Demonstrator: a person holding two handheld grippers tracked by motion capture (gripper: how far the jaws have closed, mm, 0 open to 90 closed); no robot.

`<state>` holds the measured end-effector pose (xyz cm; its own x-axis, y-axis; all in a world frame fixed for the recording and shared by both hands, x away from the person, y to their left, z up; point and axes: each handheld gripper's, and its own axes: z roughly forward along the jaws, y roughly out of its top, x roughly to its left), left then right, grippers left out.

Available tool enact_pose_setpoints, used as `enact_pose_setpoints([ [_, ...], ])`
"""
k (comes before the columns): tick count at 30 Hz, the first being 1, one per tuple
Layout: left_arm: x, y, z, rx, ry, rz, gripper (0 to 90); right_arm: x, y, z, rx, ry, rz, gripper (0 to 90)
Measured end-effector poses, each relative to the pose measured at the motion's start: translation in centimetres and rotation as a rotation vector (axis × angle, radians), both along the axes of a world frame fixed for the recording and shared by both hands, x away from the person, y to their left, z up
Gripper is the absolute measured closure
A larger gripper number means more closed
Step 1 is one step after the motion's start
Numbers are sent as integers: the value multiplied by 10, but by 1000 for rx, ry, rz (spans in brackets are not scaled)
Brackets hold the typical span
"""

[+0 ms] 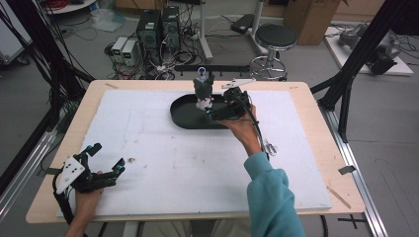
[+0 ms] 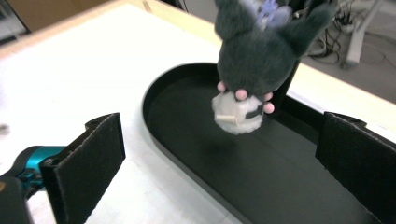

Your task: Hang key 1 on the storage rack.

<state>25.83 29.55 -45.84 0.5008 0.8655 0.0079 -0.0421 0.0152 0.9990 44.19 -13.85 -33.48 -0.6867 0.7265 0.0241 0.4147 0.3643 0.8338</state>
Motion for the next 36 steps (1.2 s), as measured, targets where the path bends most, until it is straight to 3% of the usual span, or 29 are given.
enact_pose_setpoints([
  [8, 1, 0, 0, -4, 3, 2, 23, -50, -50, 21, 155, -124, 19, 6],
  [17, 0, 0, 0, -4, 2, 3, 23, -96, -100, 11, 201, -180, 3, 7],
  [22, 0, 0, 0, -4, 2, 3, 23, -111, -125, 5, 204, -212, -11, 7],
  [27, 1, 0, 0, -3, 5, 3, 23, -120, -149, -3, 230, -275, -41, 6],
  [36, 1, 0, 0, -3, 6, 3, 23, -127, -165, -16, 253, -271, -53, 7],
])
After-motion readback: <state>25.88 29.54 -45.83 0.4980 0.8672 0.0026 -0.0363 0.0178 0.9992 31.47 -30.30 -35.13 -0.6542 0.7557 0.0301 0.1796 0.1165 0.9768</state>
